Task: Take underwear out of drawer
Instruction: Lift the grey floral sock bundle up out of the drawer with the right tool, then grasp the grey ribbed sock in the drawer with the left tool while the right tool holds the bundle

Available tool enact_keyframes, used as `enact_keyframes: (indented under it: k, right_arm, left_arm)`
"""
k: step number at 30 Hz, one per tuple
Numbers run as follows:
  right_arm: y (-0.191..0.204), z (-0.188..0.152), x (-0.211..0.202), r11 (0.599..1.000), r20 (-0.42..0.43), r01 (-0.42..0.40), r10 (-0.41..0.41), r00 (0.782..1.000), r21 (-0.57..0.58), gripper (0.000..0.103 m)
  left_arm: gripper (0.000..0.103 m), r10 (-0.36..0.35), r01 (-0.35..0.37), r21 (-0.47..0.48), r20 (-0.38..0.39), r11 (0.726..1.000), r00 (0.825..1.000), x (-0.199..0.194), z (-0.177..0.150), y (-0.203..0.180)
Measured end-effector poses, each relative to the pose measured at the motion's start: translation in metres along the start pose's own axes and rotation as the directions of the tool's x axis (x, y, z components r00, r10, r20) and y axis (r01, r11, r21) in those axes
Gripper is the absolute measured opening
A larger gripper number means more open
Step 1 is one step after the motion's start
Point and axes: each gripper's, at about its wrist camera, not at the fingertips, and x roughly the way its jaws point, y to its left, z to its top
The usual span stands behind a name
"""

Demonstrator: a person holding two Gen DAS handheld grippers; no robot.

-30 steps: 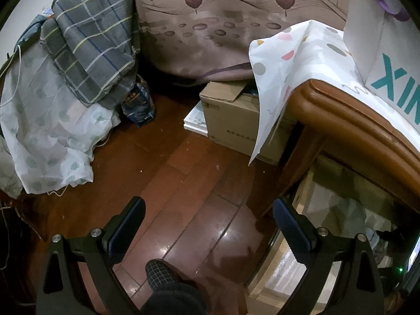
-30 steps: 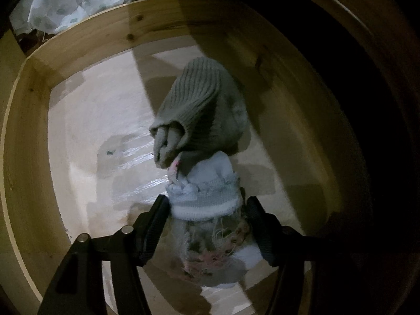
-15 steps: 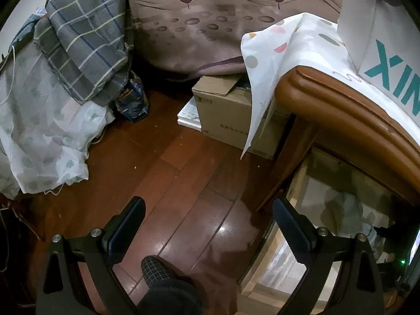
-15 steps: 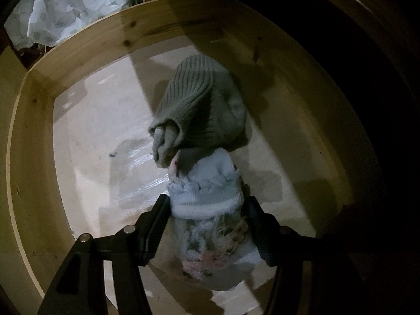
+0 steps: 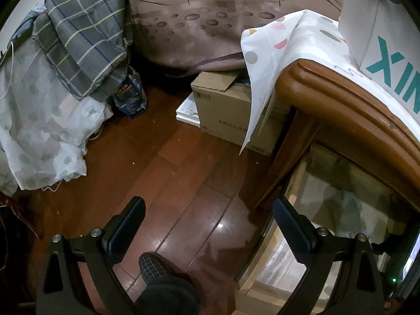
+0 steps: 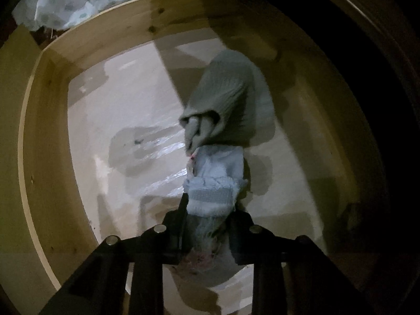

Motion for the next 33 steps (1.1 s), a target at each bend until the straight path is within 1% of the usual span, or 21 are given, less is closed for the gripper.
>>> enact_keyframes:
  k: [1, 2, 5, 7, 9, 11, 12, 15, 16, 18, 19, 21, 23, 24, 25, 26, 27, 28, 30, 31, 33]
  right_arm:
    - [0.002, 0.0, -0.001, 1.0, -0.007, 0.008, -0.008, 1.0, -0.01, 0.022]
    - [0.005, 0.0, -0.003, 0.999, -0.014, 0.033, -0.034, 0.999, -0.034, 0.021]
    - [0.01, -0.002, -0.012, 0.996, -0.026, 0.068, -0.069, 0.997, -0.055, 0.021]
    - [0.009, -0.003, -0.022, 0.994, -0.027, 0.093, -0.094, 0.995, -0.056, 0.021]
    - [0.006, -0.008, -0.038, 0.993, -0.013, 0.118, -0.119, 0.993, -0.027, 0.021]
    - [0.005, -0.011, -0.06, 0.988, 0.02, 0.153, -0.153, 0.988, 0.021, 0.02]
    - [0.003, -0.013, -0.067, 0.986, 0.032, 0.159, -0.16, 0.987, 0.042, 0.02]
    - [0.0, -0.019, -0.099, 0.971, 0.093, 0.18, -0.196, 0.976, 0.159, 0.02]
    - [-0.002, -0.023, -0.112, 0.961, 0.125, 0.171, -0.201, 0.972, 0.218, 0.02]
    - [0.0, -0.026, -0.128, 0.947, 0.167, 0.15, -0.204, 0.965, 0.285, 0.02]
    - [0.001, -0.03, -0.139, 0.934, 0.198, 0.142, -0.214, 0.956, 0.327, 0.02]
    - [0.003, -0.037, -0.15, 0.916, 0.233, 0.112, -0.214, 0.949, 0.386, 0.02]
    - [0.004, -0.042, -0.16, 0.885, 0.277, 0.091, -0.238, 0.931, 0.456, 0.02]
    - [0.006, -0.041, -0.163, 0.871, 0.293, 0.082, -0.25, 0.923, 0.484, 0.02]
    - [0.006, -0.044, -0.168, 0.849, 0.307, 0.076, -0.27, 0.913, 0.522, 0.02]
    - [0.005, -0.051, -0.175, 0.82, 0.331, 0.057, -0.292, 0.897, 0.57, 0.02]
    - [0.005, -0.055, -0.18, 0.805, 0.343, 0.05, -0.307, 0.888, 0.591, 0.02]
    - [0.005, -0.062, -0.186, 0.774, 0.355, 0.048, -0.344, 0.869, 0.631, 0.02]
    - [0.005, -0.071, -0.194, 0.73, 0.364, 0.047, -0.394, 0.844, 0.682, 0.02]
    - [0.006, -0.076, -0.202, 0.706, 0.362, 0.067, -0.439, 0.822, 0.705, 0.02]
    - [0.004, -0.082, -0.215, 0.674, 0.36, 0.088, -0.495, 0.791, 0.734, 0.02]
  left_arm:
    - [0.097, -0.003, 0.003, 0.0, -0.003, 1.0, 1.0, 0.0, 0.0, 0.001]
    - [0.097, -0.006, 0.006, -0.003, -0.005, 1.0, 1.0, 0.0, 0.0, 0.001]
    - [0.097, -0.019, 0.019, -0.002, -0.012, 1.0, 1.0, 0.0, -0.001, 0.001]
    - [0.097, -0.026, 0.026, 0.002, -0.015, 1.0, 1.0, 0.0, -0.002, -0.002]
    - [0.097, -0.032, 0.032, 0.011, -0.028, 0.999, 0.999, 0.001, -0.003, -0.005]
    - [0.097, -0.053, 0.054, 0.018, -0.039, 0.998, 0.998, 0.002, -0.004, -0.01]
    - [0.097, -0.053, 0.054, 0.024, -0.043, 0.998, 0.998, 0.003, -0.004, -0.012]
    - [0.097, -0.059, 0.062, 0.041, -0.051, 0.997, 0.997, 0.004, -0.007, -0.02]
    - [0.097, -0.063, 0.065, 0.048, -0.055, 0.997, 0.997, 0.004, -0.008, -0.023]
    - [0.097, -0.07, 0.073, 0.059, -0.062, 0.996, 0.996, 0.005, -0.009, -0.028]
    - [0.097, -0.076, 0.08, 0.068, -0.066, 0.994, 0.995, 0.005, -0.011, -0.032]
    - [0.097, -0.095, 0.101, 0.087, -0.075, 0.991, 0.993, 0.006, -0.013, -0.038]
    - [0.097, -0.091, 0.1, 0.115, -0.078, 0.988, 0.993, 0.006, -0.015, -0.047]
    - [0.097, -0.101, 0.11, 0.125, -0.078, 0.986, 0.992, 0.005, -0.016, -0.05]
    - [0.097, -0.111, 0.122, 0.133, -0.081, 0.984, 0.99, 0.004, -0.018, -0.053]
    - [0.097, -0.127, 0.139, 0.146, -0.086, 0.979, 0.988, 0.003, -0.019, -0.057]
    - [0.097, -0.14, 0.153, 0.154, -0.093, 0.976, 0.986, 0.002, -0.021, -0.06]
    - [0.097, -0.16, 0.175, 0.164, -0.102, 0.971, 0.982, 0.001, -0.023, -0.064]
    - [0.097, -0.176, 0.193, 0.17, -0.107, 0.966, 0.979, 0.0, -0.028, -0.07]
    - [0.097, -0.188, 0.205, 0.172, -0.11, 0.963, 0.976, 0.0, -0.031, -0.075]
    - [0.097, -0.208, 0.228, 0.165, -0.129, 0.96, 0.97, 0.002, -0.035, -0.079]
